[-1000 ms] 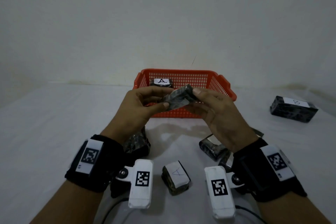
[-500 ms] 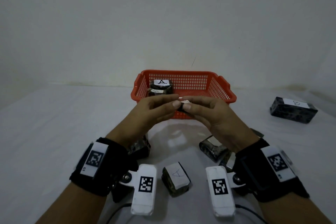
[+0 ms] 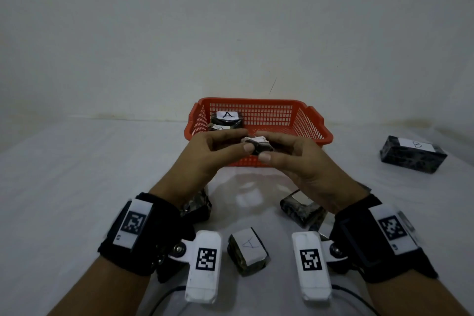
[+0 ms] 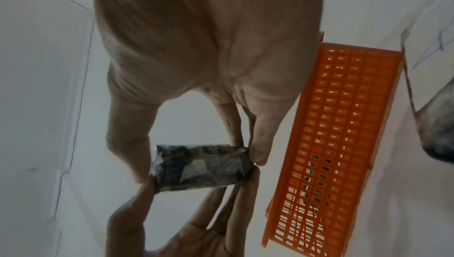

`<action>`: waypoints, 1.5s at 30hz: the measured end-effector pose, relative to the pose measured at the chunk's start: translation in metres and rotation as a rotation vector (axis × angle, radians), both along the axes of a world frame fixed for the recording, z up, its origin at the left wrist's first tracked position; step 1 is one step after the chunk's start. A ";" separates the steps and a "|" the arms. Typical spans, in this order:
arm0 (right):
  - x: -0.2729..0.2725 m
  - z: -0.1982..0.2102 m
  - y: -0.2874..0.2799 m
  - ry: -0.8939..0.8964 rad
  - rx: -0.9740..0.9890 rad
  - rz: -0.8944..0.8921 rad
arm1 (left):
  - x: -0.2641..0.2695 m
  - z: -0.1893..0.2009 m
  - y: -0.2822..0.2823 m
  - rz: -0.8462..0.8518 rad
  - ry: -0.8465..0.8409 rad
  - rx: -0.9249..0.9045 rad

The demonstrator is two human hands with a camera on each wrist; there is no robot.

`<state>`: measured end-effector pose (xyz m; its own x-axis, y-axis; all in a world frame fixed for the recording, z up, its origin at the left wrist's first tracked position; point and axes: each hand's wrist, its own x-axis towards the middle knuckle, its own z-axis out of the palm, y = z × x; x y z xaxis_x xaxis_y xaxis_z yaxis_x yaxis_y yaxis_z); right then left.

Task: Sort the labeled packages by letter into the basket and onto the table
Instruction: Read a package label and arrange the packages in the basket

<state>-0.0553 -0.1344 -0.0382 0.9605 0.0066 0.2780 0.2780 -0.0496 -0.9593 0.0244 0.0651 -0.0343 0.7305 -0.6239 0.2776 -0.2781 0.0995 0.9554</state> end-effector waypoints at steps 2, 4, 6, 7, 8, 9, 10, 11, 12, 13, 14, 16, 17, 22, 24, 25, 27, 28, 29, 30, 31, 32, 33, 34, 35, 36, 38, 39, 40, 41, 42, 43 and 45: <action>-0.001 0.000 0.001 -0.015 -0.027 -0.030 | 0.000 0.000 0.001 -0.018 0.012 0.012; -0.001 0.001 0.000 -0.017 -0.053 -0.055 | 0.000 0.000 0.002 -0.048 0.020 0.043; -0.001 0.000 -0.002 -0.002 -0.062 -0.046 | -0.002 0.000 0.001 -0.026 0.010 0.036; 0.000 -0.001 -0.002 0.017 -0.045 -0.038 | -0.002 0.001 0.001 -0.006 0.007 0.021; 0.001 -0.001 -0.002 0.039 -0.004 -0.027 | -0.003 0.002 0.000 0.010 0.002 0.009; 0.001 0.000 -0.001 0.060 0.046 -0.016 | -0.004 0.002 0.000 0.017 -0.006 0.008; 0.000 0.002 0.002 0.081 0.090 -0.005 | -0.005 0.003 0.000 0.012 -0.009 0.016; 0.000 0.003 0.004 0.096 0.114 -0.010 | -0.007 0.003 0.001 -0.007 -0.005 0.029; 0.000 0.004 0.006 0.107 0.124 -0.040 | -0.008 0.003 0.001 -0.036 0.005 0.039; 0.001 0.002 0.007 0.104 0.122 -0.091 | -0.008 0.003 0.001 -0.068 0.014 0.046; 0.002 0.000 0.008 0.090 0.120 -0.153 | -0.008 0.003 0.000 -0.091 0.019 0.049; 0.004 -0.005 0.010 0.033 0.093 -0.261 | -0.009 0.003 -0.003 -0.082 0.025 0.030; 0.004 -0.007 0.011 0.006 0.071 -0.296 | -0.009 0.004 -0.005 -0.057 0.019 0.009; 0.002 -0.003 0.017 -0.053 -0.020 -0.304 | -0.007 0.000 -0.011 0.240 -0.076 -0.040; 0.003 -0.001 0.017 -0.038 -0.009 -0.294 | -0.002 -0.003 -0.011 0.285 -0.116 -0.020; 0.002 0.001 0.017 -0.016 0.008 -0.287 | -0.001 -0.004 -0.010 0.290 -0.128 -0.015; 0.002 0.003 0.015 0.064 0.029 -0.274 | 0.000 -0.004 -0.009 0.279 -0.147 -0.027; 0.001 0.004 0.015 0.107 0.028 -0.263 | -0.001 -0.003 -0.008 0.269 -0.168 -0.037; 0.001 0.004 0.015 0.140 0.026 -0.244 | -0.002 -0.003 -0.007 0.258 -0.196 -0.046; 0.000 0.004 0.015 0.166 0.031 -0.220 | -0.003 -0.002 -0.007 0.243 -0.224 -0.060; -0.001 0.003 0.014 0.180 0.045 -0.196 | -0.004 -0.002 -0.007 0.227 -0.243 -0.076; -0.001 0.003 0.015 0.184 0.070 -0.176 | -0.004 -0.002 -0.007 0.212 -0.250 -0.093; -0.002 0.003 0.014 0.177 0.090 -0.162 | -0.004 -0.002 -0.007 0.198 -0.249 -0.108; -0.001 0.003 0.014 0.168 0.102 -0.153 | -0.004 -0.002 -0.007 0.186 -0.248 -0.121; 0.000 0.003 0.014 0.157 0.099 -0.146 | -0.005 -0.002 -0.007 0.176 -0.250 -0.131; 0.001 0.003 0.014 0.143 0.097 -0.141 | -0.005 -0.002 -0.006 0.170 -0.256 -0.137; 0.001 0.003 0.014 0.104 0.088 -0.141 | -0.005 -0.001 -0.006 0.141 -0.253 -0.121; 0.002 0.002 0.013 0.088 0.081 -0.139 | -0.005 -0.001 -0.005 0.114 -0.234 -0.087; 0.002 0.001 0.012 0.074 0.073 -0.130 | -0.004 -0.001 -0.005 0.085 -0.209 -0.034; 0.002 0.001 0.010 0.063 0.060 -0.117 | -0.004 -0.001 -0.005 0.055 -0.180 0.028; 0.002 0.001 0.009 0.053 0.050 -0.102 | -0.003 -0.001 -0.004 0.019 -0.146 0.076; 0.002 0.000 0.007 0.047 0.038 -0.086 | -0.004 -0.001 -0.005 -0.017 -0.112 0.095; 0.002 0.000 0.006 0.062 0.025 -0.058 | -0.005 -0.001 -0.005 -0.023 -0.076 0.081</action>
<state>-0.0533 -0.1286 -0.0380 0.9745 -0.0562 0.2172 0.2152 -0.0396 -0.9758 0.0194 0.0596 -0.0355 0.6947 -0.6628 0.2793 -0.3483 0.0298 0.9369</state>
